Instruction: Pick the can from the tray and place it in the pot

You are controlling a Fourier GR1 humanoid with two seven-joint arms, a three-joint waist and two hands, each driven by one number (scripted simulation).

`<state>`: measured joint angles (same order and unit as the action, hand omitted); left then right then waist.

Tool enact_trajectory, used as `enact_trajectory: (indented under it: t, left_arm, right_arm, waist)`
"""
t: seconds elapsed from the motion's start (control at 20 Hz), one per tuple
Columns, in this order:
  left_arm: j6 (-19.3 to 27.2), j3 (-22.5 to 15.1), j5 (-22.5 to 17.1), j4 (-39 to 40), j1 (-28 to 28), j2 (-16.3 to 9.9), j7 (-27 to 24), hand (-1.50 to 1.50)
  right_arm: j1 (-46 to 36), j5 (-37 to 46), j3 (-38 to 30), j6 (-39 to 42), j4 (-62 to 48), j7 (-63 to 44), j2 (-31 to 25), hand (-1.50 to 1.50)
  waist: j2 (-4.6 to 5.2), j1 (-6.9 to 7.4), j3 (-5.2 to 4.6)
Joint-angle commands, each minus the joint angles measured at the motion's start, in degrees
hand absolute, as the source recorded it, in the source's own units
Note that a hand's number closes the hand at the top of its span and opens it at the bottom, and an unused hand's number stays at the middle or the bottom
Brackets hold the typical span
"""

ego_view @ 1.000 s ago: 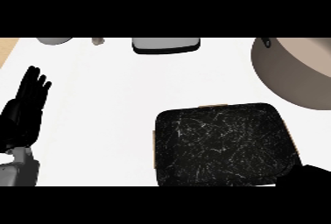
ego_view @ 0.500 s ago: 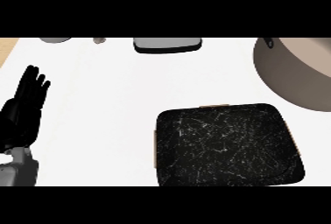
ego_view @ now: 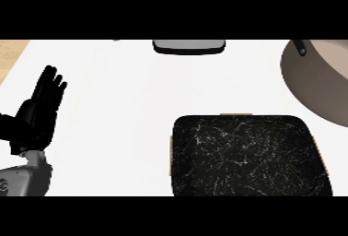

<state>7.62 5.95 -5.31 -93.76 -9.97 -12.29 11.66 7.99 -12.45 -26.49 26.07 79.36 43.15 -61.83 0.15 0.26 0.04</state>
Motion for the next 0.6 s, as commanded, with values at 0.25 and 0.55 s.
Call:
enact_trajectory:
  t: [0.25,0.55]
  left_arm:
    - [-1.6,-0.4,-0.4,-1.1,0.3,-0.2,0.9,0.0]
    - [1.0,-1.8,1.8,0.9,-3.9,1.7,1.8,0.0]
  right_arm:
    - [-19.1,0.9,10.4,7.4,-18.3,-1.2,-1.7,1.5]
    - [-30.8,10.9,16.0,-1.6,-30.6,5.4,4.0,1.5]
  waist:
    - [0.27,2.16,0.02]
    - [0.45,2.27,0.1]
